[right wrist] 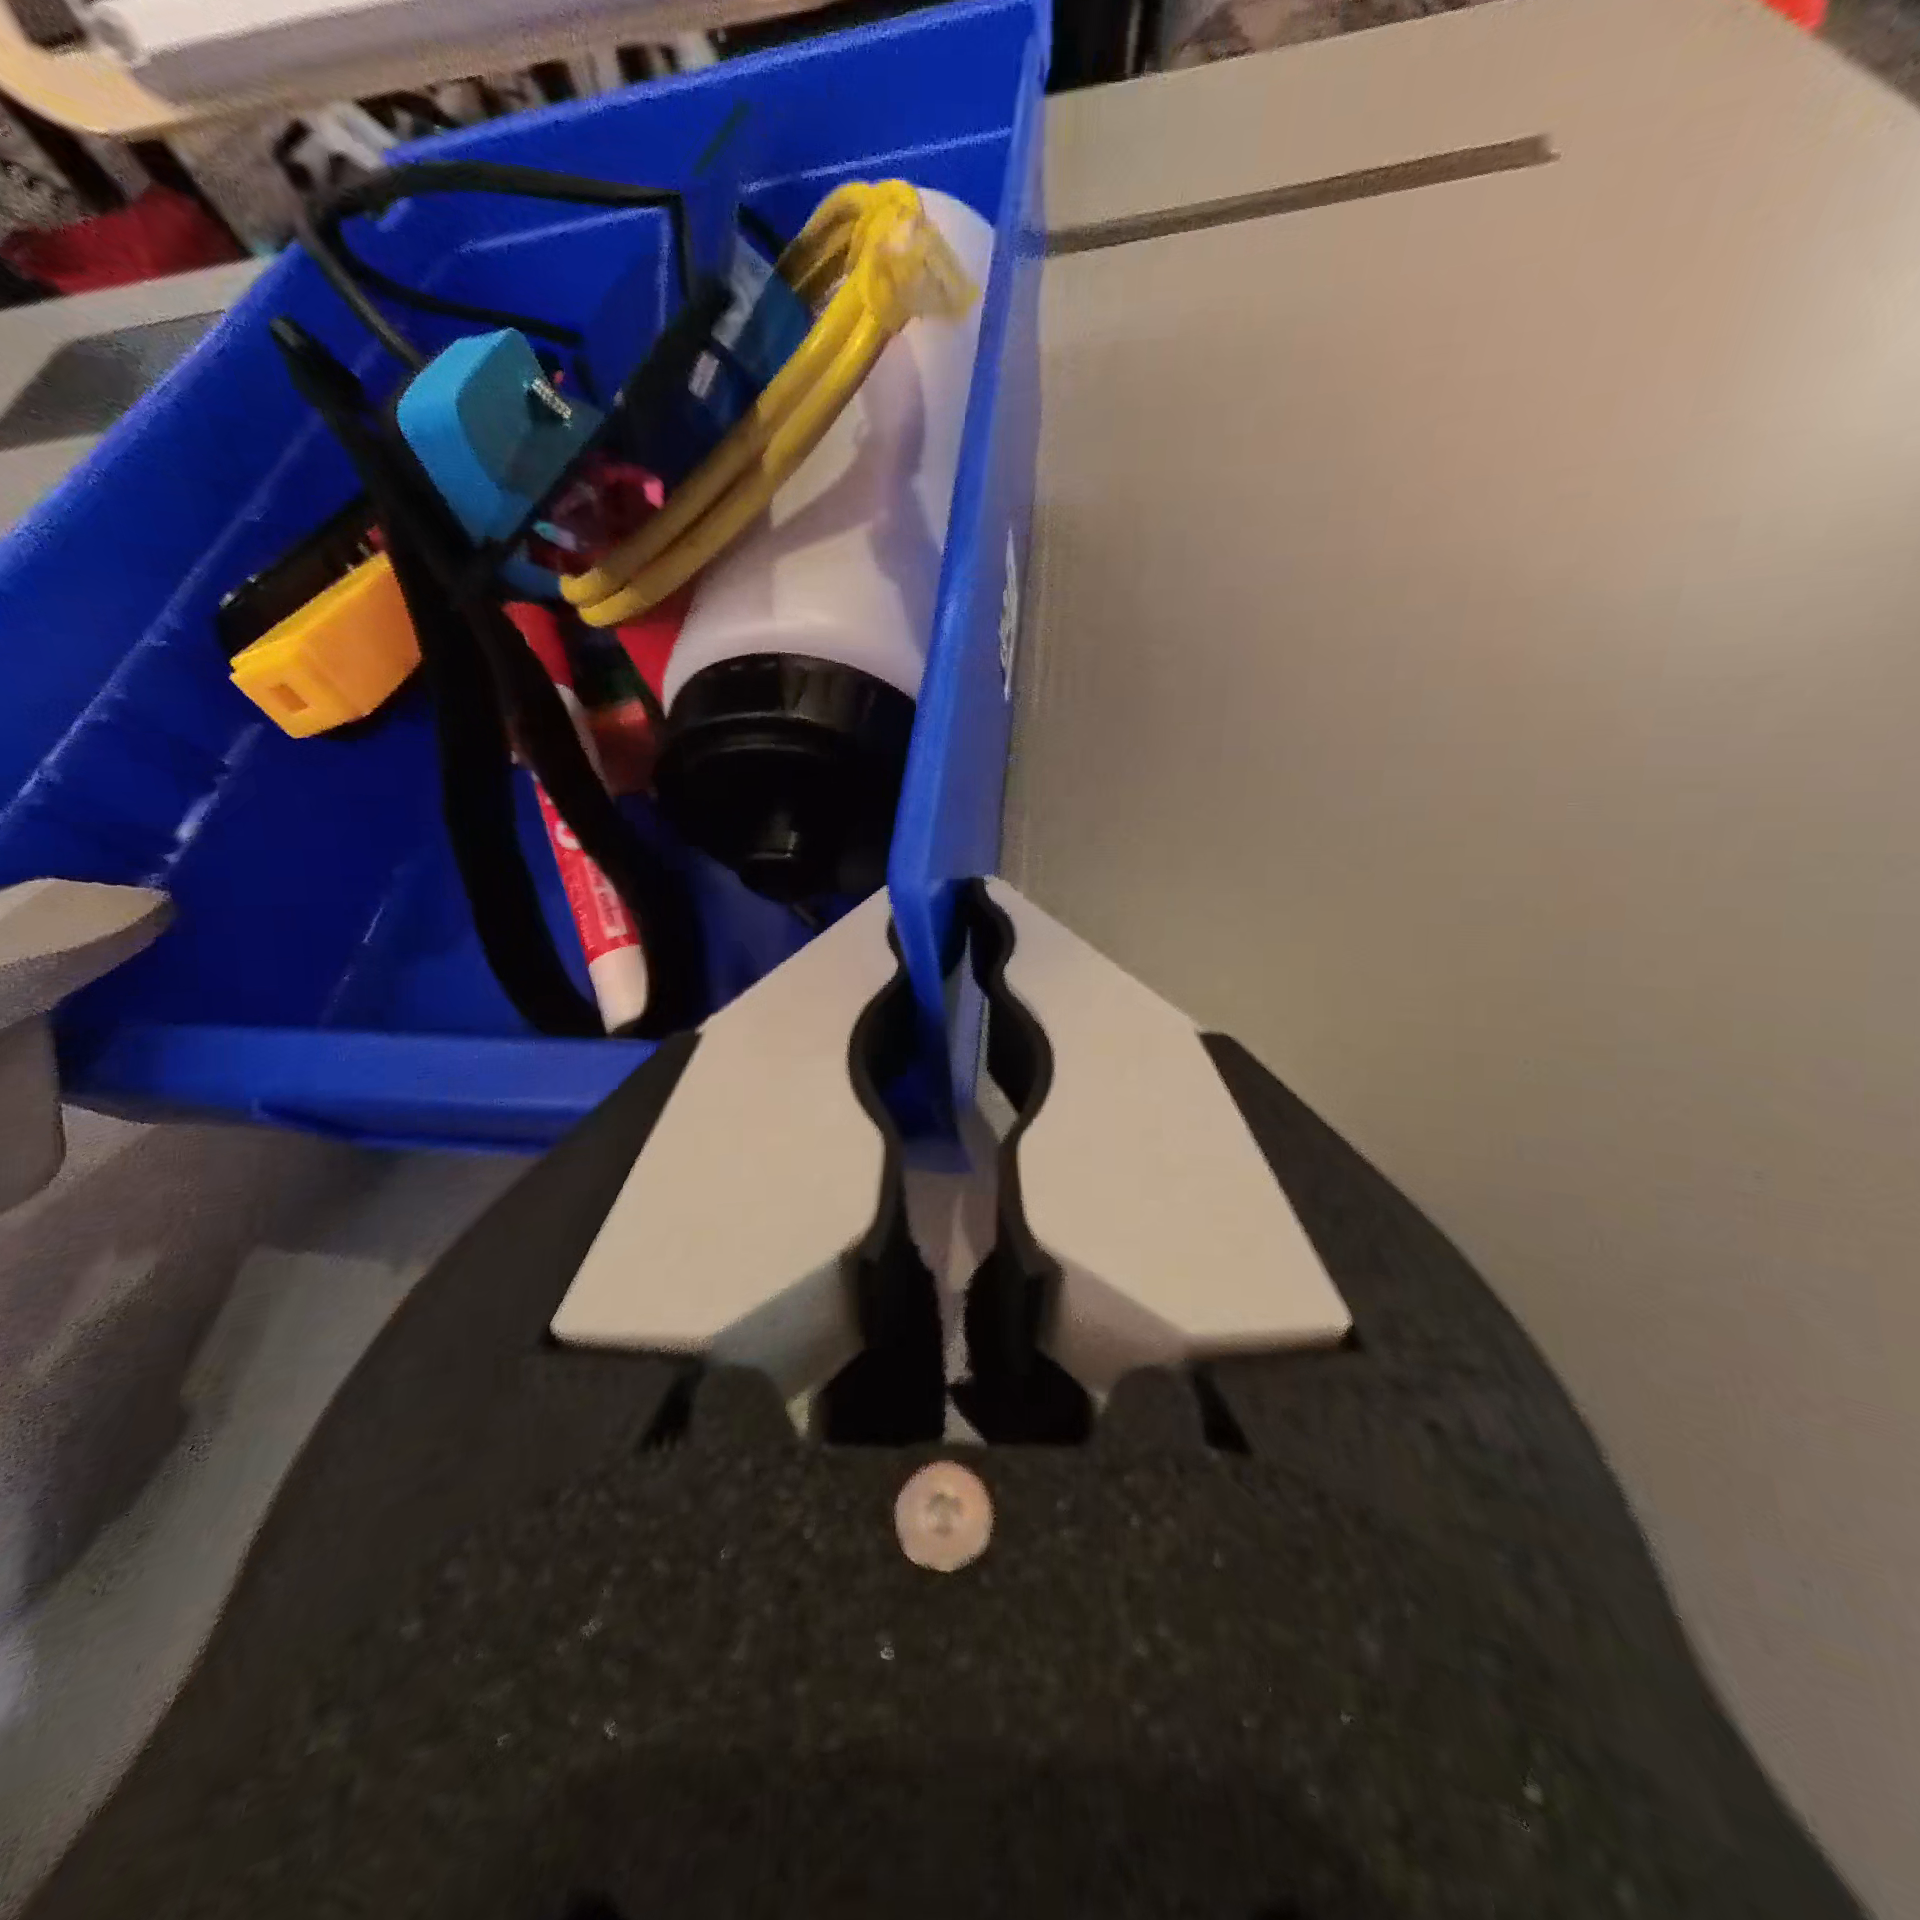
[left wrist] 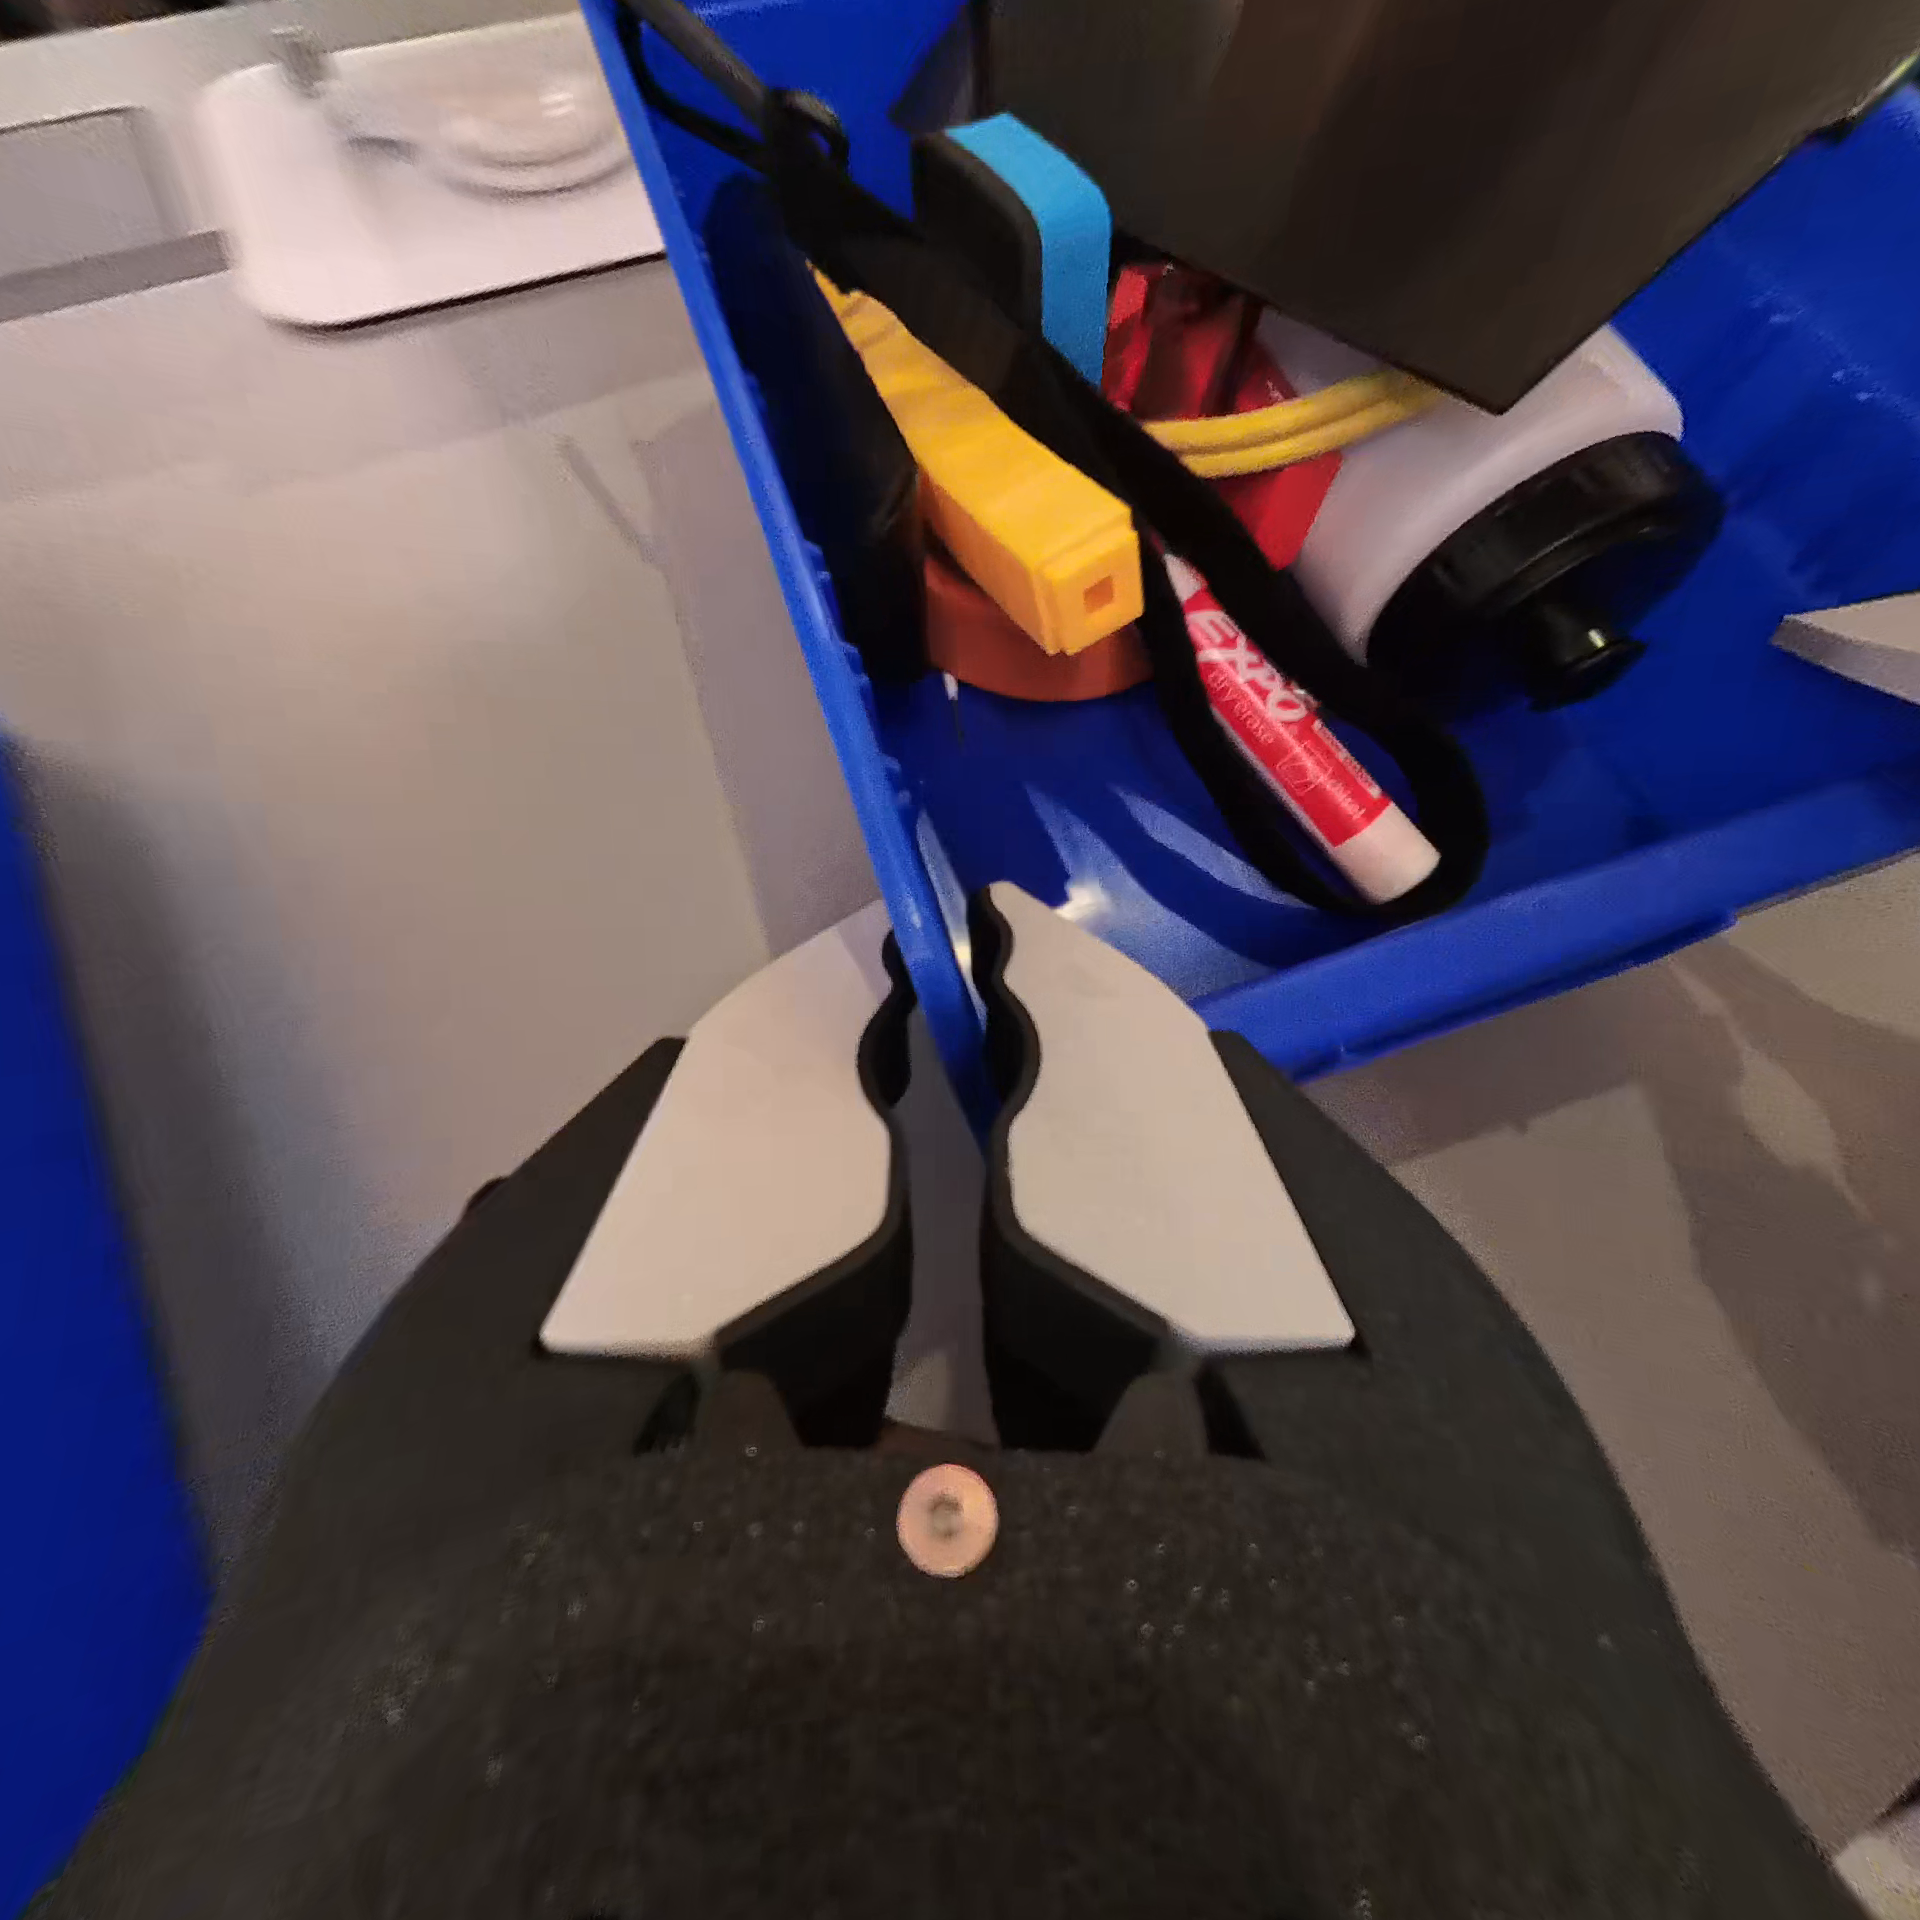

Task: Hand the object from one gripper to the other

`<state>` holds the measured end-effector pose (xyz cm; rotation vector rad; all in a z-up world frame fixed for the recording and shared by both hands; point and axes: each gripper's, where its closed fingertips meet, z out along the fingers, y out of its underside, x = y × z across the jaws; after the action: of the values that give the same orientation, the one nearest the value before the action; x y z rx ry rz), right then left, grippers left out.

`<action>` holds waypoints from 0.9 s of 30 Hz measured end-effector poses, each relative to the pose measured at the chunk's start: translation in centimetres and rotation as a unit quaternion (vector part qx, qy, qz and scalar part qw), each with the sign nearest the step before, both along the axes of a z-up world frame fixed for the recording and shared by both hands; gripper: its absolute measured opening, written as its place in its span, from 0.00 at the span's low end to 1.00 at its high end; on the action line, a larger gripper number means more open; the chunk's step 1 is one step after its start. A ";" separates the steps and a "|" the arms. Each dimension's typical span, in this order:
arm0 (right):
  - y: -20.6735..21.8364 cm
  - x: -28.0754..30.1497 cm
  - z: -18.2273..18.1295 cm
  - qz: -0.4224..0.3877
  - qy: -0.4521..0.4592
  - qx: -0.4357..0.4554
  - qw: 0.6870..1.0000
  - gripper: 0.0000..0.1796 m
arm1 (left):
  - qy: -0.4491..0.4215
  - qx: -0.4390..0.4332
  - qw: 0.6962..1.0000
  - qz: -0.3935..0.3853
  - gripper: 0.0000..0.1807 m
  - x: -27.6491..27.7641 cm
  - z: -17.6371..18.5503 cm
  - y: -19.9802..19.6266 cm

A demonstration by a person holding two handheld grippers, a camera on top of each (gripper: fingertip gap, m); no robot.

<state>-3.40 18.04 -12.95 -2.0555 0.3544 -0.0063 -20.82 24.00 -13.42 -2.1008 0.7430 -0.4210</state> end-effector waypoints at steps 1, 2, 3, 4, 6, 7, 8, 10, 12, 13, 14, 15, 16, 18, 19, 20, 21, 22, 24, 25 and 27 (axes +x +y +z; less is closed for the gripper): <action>0.7 -1.6 -0.3 0.016 0.007 0.003 1.000 0.03 | 0.009 0.004 1.000 0.018 0.04 -1.8 0.1 0.2; 1.5 -3.0 -0.7 0.031 0.015 0.004 0.999 0.03 | 0.016 0.008 0.999 0.035 0.04 -3.3 0.0 0.5; 2.2 -4.0 -1.4 0.045 0.013 -0.003 0.999 0.03 | 0.021 0.011 0.999 0.047 0.04 -4.6 -0.2 0.8; 2.7 -4.7 -1.8 0.054 0.002 -0.007 0.998 0.03 | 0.019 0.010 0.998 0.056 0.04 -5.4 -0.7 1.1; 3.4 -5.1 -1.7 0.059 0.002 0.008 0.998 0.03 | 0.009 0.006 0.998 0.056 0.06 -6.0 -0.8 1.3; 3.5 -5.1 -1.7 0.062 0.017 0.009 0.998 0.03 | 0.010 0.003 0.999 0.044 0.10 -6.0 -0.6 1.1; 3.4 -5.3 -1.7 0.076 0.025 0.010 0.997 0.04 | -0.002 -0.003 1.000 0.029 0.15 -6.0 0.0 0.5; 1.9 -5.5 -0.7 0.116 0.029 0.005 0.993 0.10 | -0.094 -0.003 0.995 -0.022 0.23 -6.1 3.9 -2.4; -0.4 -6.0 1.7 0.166 0.028 0.039 0.985 0.19 | -0.180 0.030 0.983 -0.013 0.31 -10.0 8.8 -4.5; -1.6 -6.3 2.8 0.185 0.028 0.053 0.981 0.21 | -0.199 0.043 0.979 0.030 0.29 -13.8 10.2 -4.3; -2.5 -6.8 3.4 0.200 0.029 0.055 0.978 0.20 | -0.199 0.045 0.976 0.083 0.29 -18.3 10.7 -3.6; -3.3 -7.9 3.7 0.224 0.029 0.049 0.973 0.20 | -0.176 0.041 0.974 0.138 0.31 -23.1 10.3 -2.7; -3.8 -9.4 3.9 0.252 0.030 0.043 0.966 0.21 | -0.134 0.042 0.973 0.185 0.34 -28.0 9.5 -1.9; -4.1 -13.7 4.7 0.310 0.034 0.061 0.948 0.21 | -0.034 0.056 0.964 0.256 0.34 -36.3 7.1 -0.7; -4.0 -16.3 4.9 0.343 0.039 0.075 0.935 0.21 | -0.011 0.050 0.963 0.264 0.34 -38.5 5.9 -0.2; -3.7 -19.1 4.9 0.376 0.049 0.082 0.922 0.22 | -0.011 0.037 0.966 0.256 0.34 -39.5 4.7 0.3; -3.3 -21.9 4.6 0.406 0.059 0.083 0.908 0.22 | -0.032 0.015 0.971 0.235 0.34 -39.3 3.4 0.9; -2.9 -24.7 4.2 0.435 0.067 0.081 0.894 0.24 | -0.065 -0.012 0.978 0.198 0.32 -38.1 2.3 1.3; -1.7 -29.6 3.0 0.473 0.079 0.068 0.875 0.32 | -0.107 -0.063 0.983 0.138 0.19 -35.4 0.2 1.5; -0.9 -31.5 2.5 0.476 0.085 0.057 0.874 0.33 | -0.097 -0.070 0.983 0.143 0.16 -35.1 -0.7 1.5; 1.4 -33.8 1.7 0.450 0.087 0.051 0.887 0.35 | -0.059 -0.052 0.982 0.172 0.10 -35.4 -1.4 0.9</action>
<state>-37.22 19.42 -11.27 -1.9437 -0.5106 0.7481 -56.24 24.87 -14.81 -2.2251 0.2856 -0.3945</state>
